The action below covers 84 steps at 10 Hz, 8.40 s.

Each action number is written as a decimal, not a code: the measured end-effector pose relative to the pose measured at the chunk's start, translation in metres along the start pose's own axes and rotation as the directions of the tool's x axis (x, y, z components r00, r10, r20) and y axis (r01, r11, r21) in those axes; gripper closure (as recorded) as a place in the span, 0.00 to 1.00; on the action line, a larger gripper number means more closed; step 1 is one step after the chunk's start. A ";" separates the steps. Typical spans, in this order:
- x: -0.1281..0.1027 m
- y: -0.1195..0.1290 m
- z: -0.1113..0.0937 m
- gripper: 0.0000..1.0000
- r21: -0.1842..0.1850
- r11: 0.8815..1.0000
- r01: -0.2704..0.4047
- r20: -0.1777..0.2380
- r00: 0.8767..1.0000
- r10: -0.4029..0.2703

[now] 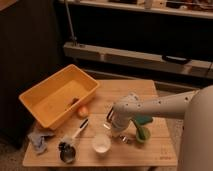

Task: Place fork in table surface

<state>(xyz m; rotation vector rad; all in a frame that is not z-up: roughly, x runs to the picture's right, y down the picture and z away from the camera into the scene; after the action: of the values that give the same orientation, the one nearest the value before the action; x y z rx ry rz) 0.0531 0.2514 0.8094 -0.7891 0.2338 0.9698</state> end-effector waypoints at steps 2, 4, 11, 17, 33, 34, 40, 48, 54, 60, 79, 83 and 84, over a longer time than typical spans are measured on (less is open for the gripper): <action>0.004 -0.002 -0.002 1.00 0.004 1.000 -0.013 0.000 1.000 0.013; 0.002 -0.003 -0.022 1.00 -0.035 0.999 -0.026 0.070 0.997 0.029; -0.010 -0.003 -0.042 0.65 -0.085 0.996 0.000 0.127 0.992 0.011; -0.008 -0.011 -0.039 0.20 -0.042 0.999 -0.003 0.119 0.993 0.008; -0.001 -0.007 -0.007 0.55 -0.043 0.999 0.027 0.053 0.998 -0.025; -0.001 -0.007 -0.006 0.65 -0.043 0.999 0.030 0.051 0.998 -0.027; 0.002 0.002 0.003 1.00 -0.029 0.999 0.039 -0.017 0.999 -0.040; -0.011 0.025 -0.032 0.40 -0.006 0.991 -0.131 -0.021 0.991 0.131; 0.008 0.076 -0.060 0.20 0.003 0.943 -0.333 -0.053 0.942 0.332; 0.001 0.078 -0.029 0.20 -0.015 0.958 -0.286 -0.001 0.958 0.286; 0.017 0.103 0.014 0.46 0.014 0.972 -0.236 -0.112 0.965 0.236; 0.020 0.101 0.014 0.49 0.019 0.970 -0.243 -0.117 0.963 0.244; 0.020 0.101 0.014 0.57 0.019 0.970 -0.243 -0.117 0.963 0.244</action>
<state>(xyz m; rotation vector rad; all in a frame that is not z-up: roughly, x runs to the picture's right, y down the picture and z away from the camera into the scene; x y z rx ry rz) -0.0193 0.3059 0.7594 -0.8278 0.4445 1.1543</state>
